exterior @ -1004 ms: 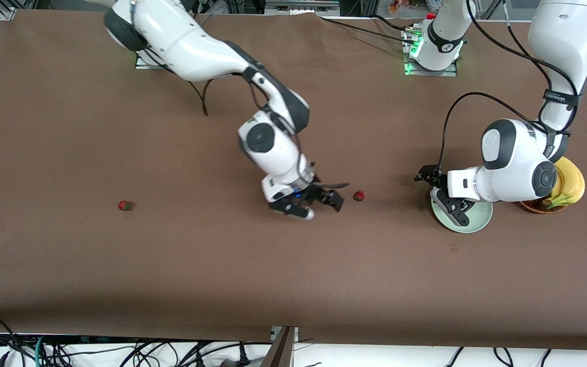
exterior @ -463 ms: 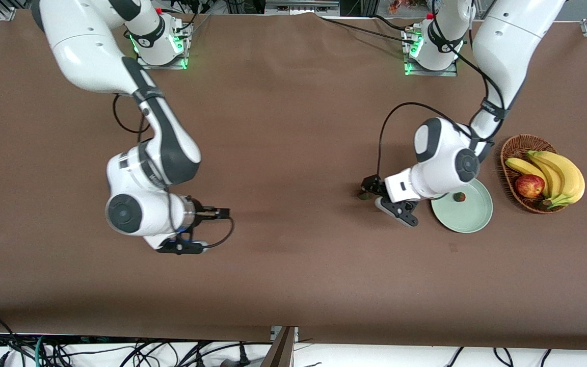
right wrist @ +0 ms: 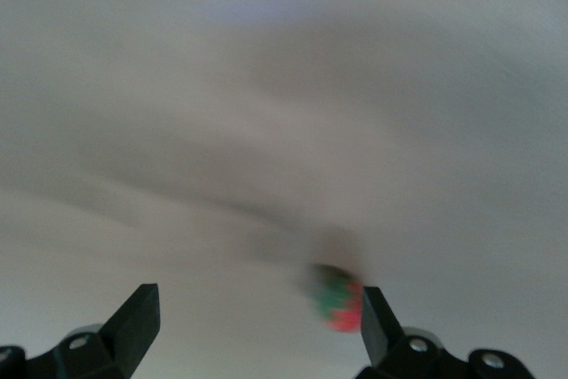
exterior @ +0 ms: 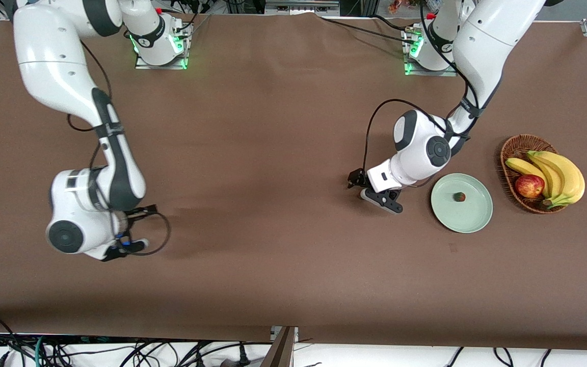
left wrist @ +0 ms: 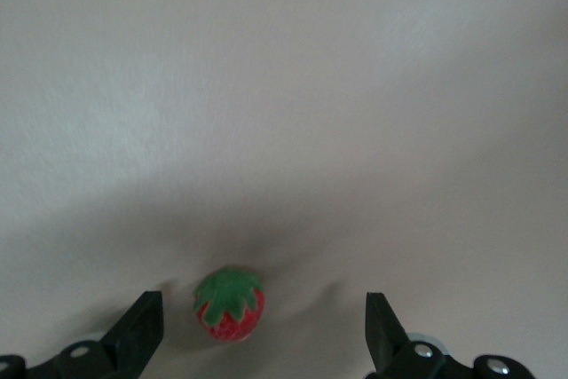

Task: Collect all strawberries into plate

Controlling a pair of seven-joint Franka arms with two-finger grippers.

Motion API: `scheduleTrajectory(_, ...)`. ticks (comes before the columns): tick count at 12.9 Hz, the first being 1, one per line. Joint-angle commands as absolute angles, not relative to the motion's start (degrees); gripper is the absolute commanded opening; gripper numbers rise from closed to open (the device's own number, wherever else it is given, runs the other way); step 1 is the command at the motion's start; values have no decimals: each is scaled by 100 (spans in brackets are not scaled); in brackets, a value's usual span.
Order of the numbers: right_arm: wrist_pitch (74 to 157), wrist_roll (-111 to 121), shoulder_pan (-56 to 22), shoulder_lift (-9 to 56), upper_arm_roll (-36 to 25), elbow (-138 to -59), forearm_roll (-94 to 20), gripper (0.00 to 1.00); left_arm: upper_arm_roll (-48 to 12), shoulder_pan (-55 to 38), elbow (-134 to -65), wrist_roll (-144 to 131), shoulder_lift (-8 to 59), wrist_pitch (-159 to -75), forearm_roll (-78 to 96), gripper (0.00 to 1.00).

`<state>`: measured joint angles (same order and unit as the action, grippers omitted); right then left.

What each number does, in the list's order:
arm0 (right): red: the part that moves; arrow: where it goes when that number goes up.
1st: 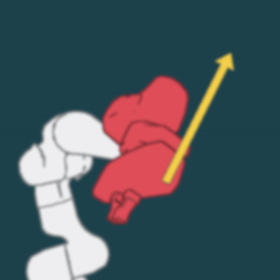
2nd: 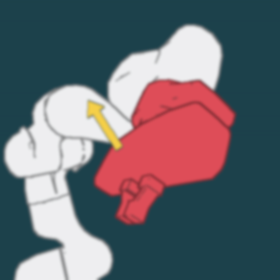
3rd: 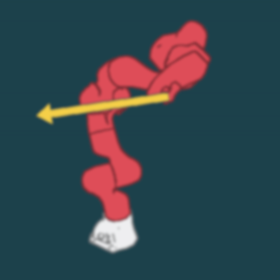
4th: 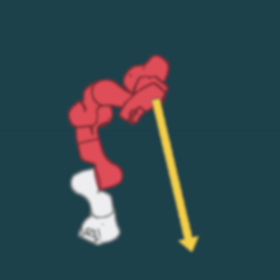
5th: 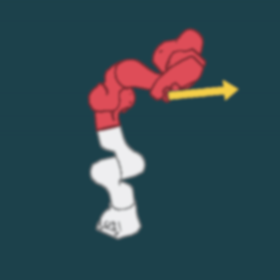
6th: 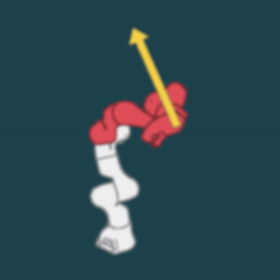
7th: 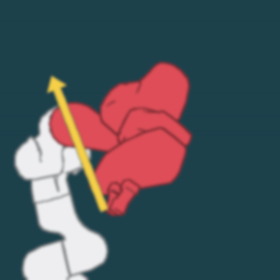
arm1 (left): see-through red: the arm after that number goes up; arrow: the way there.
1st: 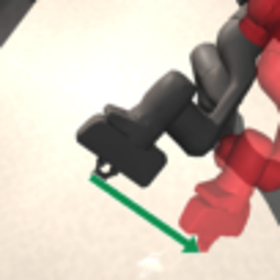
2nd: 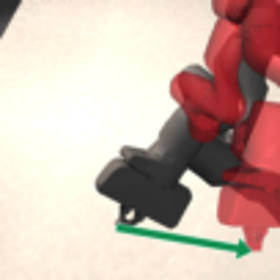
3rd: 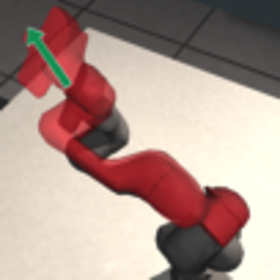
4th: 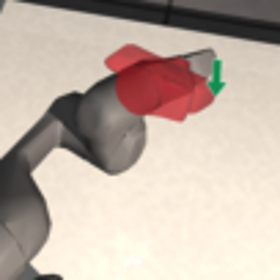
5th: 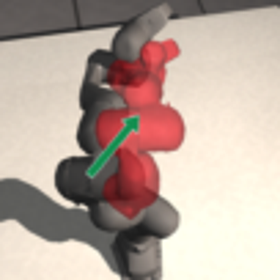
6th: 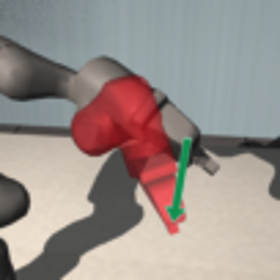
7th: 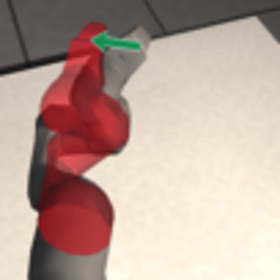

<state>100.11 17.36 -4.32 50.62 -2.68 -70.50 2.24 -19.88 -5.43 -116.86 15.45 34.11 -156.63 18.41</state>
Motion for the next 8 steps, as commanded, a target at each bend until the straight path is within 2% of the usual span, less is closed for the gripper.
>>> scheduleTrajectory(1,10203,2407,-54,4931,-211,-7425,264,100,-1890,-703,-11857,1503,3375,-15943,1916,100)
scheduleTrajectory(3,10467,2531,-35,4904,-211,-7646,237,100,-1864,-703,-11848,1512,3375,-15943,1890,100)
scheduleTrajectory(4,10485,2523,-35,4904,-211,-7690,229,100,-1828,-703,-11839,1520,3366,-15943,1785,80)
scheduleTrajectory(5,10503,2514,-35,4904,-211,-7743,220,100,-1828,-694,-11839,1521,3349,-15943,1749,73)
scheduleTrajectory(6,10520,2522,-35,4904,-211,-7821,211,100,-1819,-694,-11821,1529,3357,-15943,1740,62)
scheduleTrajectory(8,10652,2522,-35,4835,-211,-8041,193,100,-1819,-694,-11795,1529,3375,-15943,1740,33)
